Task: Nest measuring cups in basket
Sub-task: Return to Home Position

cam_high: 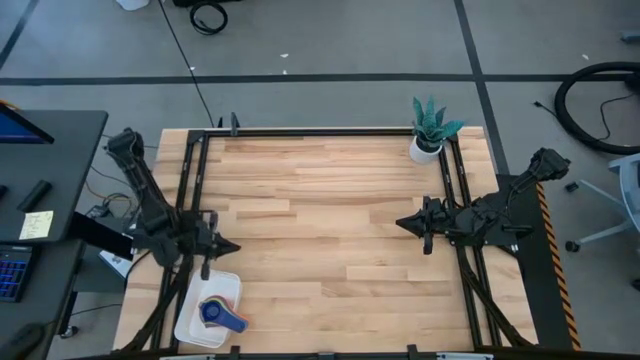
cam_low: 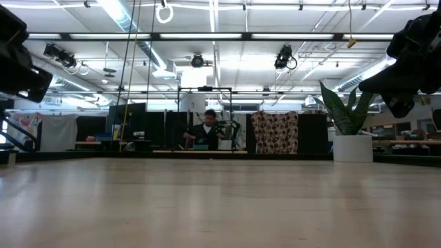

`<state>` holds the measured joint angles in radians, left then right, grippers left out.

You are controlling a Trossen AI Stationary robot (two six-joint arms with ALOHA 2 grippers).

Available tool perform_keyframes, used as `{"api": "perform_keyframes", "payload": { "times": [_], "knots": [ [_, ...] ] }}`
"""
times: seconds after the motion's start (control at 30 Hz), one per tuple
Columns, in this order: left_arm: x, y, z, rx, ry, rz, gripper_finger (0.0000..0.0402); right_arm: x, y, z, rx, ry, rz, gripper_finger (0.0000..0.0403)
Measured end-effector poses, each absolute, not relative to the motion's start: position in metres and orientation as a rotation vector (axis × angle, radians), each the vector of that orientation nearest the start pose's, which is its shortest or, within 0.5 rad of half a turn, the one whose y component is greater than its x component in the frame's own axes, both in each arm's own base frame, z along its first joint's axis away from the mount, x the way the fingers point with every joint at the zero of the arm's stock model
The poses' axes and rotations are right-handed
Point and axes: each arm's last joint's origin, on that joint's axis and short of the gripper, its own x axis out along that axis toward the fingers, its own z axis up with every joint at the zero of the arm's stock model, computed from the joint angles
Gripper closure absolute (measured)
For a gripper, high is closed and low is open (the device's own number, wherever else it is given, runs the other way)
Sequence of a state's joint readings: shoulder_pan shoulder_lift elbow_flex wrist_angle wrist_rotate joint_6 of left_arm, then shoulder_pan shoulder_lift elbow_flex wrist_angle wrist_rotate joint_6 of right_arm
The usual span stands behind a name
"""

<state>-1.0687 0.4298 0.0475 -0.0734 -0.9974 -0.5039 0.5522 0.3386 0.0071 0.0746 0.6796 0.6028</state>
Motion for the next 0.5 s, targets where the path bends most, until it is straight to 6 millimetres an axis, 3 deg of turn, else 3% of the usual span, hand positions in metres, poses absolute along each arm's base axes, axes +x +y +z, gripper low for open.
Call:
{"api": "perform_keyframes", "payload": {
  "times": [0.27,0.5],
  "knots": [
    [0.075,-0.085,0.124,-0.137,0.336,0.044,0.0394,0.103,0.042,0.146,0.463,0.157,-0.184,0.0394],
    [0.078,-0.092,0.138,-0.102,0.232,-0.013,0.0390,0.104,0.042,0.150,0.486,0.120,-0.179,0.0394]
  ]
}}
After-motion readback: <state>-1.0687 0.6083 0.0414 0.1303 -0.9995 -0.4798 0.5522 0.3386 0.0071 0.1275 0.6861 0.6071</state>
